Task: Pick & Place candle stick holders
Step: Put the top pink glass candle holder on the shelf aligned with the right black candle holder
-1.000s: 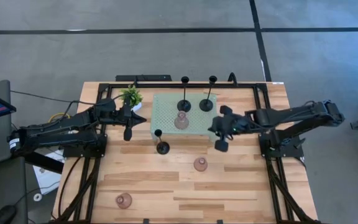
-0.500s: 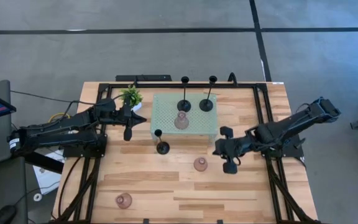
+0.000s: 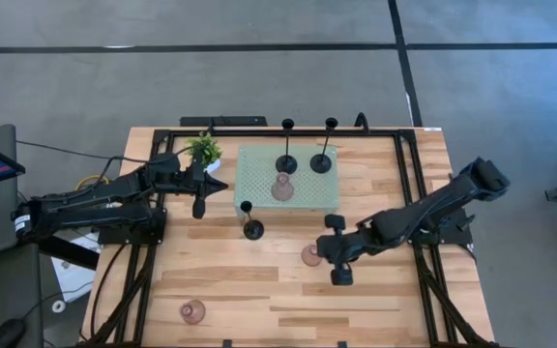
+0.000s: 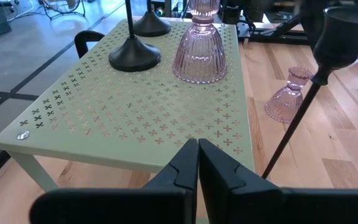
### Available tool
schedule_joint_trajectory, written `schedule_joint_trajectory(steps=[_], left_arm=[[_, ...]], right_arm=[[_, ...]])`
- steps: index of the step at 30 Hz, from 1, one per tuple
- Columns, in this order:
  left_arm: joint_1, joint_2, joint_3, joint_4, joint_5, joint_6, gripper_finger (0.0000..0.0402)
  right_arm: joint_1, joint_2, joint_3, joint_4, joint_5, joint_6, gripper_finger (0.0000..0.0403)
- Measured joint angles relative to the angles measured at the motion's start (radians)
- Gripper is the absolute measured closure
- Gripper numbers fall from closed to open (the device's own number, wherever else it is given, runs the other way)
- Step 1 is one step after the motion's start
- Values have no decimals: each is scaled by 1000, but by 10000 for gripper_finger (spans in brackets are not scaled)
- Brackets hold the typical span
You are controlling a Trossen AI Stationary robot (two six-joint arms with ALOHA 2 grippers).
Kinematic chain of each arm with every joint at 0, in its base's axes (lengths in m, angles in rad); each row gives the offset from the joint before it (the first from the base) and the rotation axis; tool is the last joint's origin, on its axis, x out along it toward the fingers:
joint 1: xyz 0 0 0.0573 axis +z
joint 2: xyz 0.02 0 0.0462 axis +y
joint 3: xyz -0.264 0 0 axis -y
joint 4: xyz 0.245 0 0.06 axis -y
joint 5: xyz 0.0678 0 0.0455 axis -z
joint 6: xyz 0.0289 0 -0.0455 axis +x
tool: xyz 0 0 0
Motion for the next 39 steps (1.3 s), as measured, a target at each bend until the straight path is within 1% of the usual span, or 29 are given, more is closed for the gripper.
schedule_joint_trajectory(steps=[2,8,11,13,17,23,28,31,39], left_arm=[[0,0,0,0,0,-16,389],[0,0,0,-2,0,-45,389],[0,0,0,-3,0,-48,389],[0,0,0,-5,0,-53,389],[0,0,0,-8,0,-53,389],[0,0,0,-8,0,-53,389],[0,0,0,-8,0,-53,389],[0,0,0,-8,0,-53,389],[0,0,0,-8,0,-53,389]], right_arm=[[10,30,13,-5,6,0,374],[27,114,38,-1,6,0,307],[27,147,37,-3,8,16,284],[26,162,37,0,9,37,275],[29,170,37,17,-6,52,271],[34,96,37,45,-36,53,282],[23,55,38,50,21,35,283],[10,66,38,51,33,3,278],[-29,149,38,40,37,-34,262]])
